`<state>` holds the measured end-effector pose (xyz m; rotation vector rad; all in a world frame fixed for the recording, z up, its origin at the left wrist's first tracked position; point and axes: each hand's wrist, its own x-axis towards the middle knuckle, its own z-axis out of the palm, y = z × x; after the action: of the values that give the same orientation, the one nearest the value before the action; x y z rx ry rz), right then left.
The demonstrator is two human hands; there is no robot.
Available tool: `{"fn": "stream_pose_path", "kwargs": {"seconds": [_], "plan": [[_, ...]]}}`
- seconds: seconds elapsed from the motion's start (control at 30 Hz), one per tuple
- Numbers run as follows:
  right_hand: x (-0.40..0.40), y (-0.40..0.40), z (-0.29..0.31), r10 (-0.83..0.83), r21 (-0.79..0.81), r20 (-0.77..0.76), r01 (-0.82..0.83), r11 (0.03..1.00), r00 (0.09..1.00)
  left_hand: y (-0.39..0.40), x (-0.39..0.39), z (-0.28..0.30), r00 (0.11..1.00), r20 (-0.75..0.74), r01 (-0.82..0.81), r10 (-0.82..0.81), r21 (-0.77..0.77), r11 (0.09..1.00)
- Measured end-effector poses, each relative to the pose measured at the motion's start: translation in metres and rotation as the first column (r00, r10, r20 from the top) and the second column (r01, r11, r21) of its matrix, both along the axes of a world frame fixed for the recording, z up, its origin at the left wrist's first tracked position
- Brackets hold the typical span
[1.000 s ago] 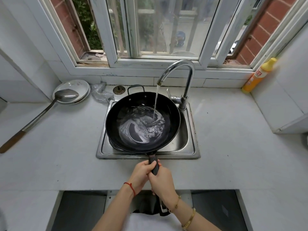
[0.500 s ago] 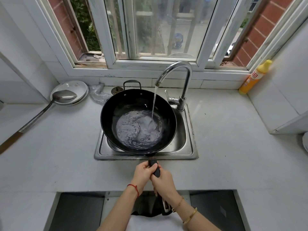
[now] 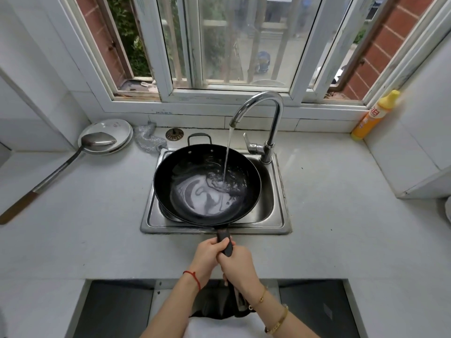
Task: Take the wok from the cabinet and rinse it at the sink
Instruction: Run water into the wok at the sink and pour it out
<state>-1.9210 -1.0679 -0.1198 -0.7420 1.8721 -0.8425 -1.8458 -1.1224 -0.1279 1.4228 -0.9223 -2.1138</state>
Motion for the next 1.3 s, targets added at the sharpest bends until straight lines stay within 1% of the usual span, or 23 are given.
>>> {"fn": "stream_pose_path", "kwargs": {"seconds": [0.1,0.17,0.27,0.33,0.43,0.53,0.63,0.77,0.93,1.07,1.17,1.3], "plan": [[0.002,0.006,-0.004,0.001,-0.006,-0.114,-0.001,1.000,0.993,0.004,-0.001,-0.002,0.997,-0.076,0.025,-0.022,0.050,0.998],[0.002,0.010,-0.007,0.006,-0.038,-0.189,-0.013,0.999,0.982,0.005,-0.003,-0.004,0.994,-0.108,0.027,-0.018,0.080,0.996],[-0.001,0.014,-0.011,0.013,-0.060,-0.215,-0.026,0.998,0.977,0.006,-0.006,-0.007,0.990,-0.141,0.038,-0.023,0.105,0.994],[-0.003,0.015,-0.013,0.016,-0.061,-0.207,-0.029,0.998,0.978,0.007,-0.008,-0.009,0.988,-0.149,0.043,-0.027,0.106,0.993],[-0.009,0.015,-0.014,0.015,-0.045,-0.097,-0.020,0.999,0.995,0.007,-0.011,-0.010,0.991,-0.136,0.024,-0.011,0.092,0.995],[-0.012,0.012,-0.012,0.017,-0.028,0.073,-0.015,0.999,0.997,0.006,-0.008,-0.008,0.984,-0.177,-0.008,0.034,0.146,0.989],[-0.008,0.007,-0.010,0.001,-0.005,0.229,0.000,1.000,0.974,0.003,0.000,-0.007,0.981,-0.193,0.002,0.035,0.187,0.982],[-0.001,-0.001,-0.007,-0.026,0.042,0.373,0.011,0.999,0.928,0.000,0.007,-0.005,0.993,-0.118,-0.012,0.030,0.147,0.989],[0.000,-0.008,-0.007,-0.060,0.097,0.532,0.009,0.995,0.845,0.000,0.005,-0.002,0.997,0.019,-0.080,0.080,0.049,0.996],[-0.004,-0.016,-0.013,-0.044,0.095,0.637,-0.022,0.995,0.770,-0.003,0.002,0.002,0.986,0.081,-0.145,0.149,-0.058,0.988],[-0.006,-0.025,-0.016,-0.007,0.076,0.725,-0.070,0.995,0.689,-0.009,0.003,0.005,0.972,0.114,-0.187,0.206,-0.155,0.970],[-0.005,-0.036,-0.018,0.073,0.017,0.832,-0.156,0.988,0.550,-0.017,0.008,0.003,0.955,0.178,-0.188,0.235,-0.246,0.951]]}}
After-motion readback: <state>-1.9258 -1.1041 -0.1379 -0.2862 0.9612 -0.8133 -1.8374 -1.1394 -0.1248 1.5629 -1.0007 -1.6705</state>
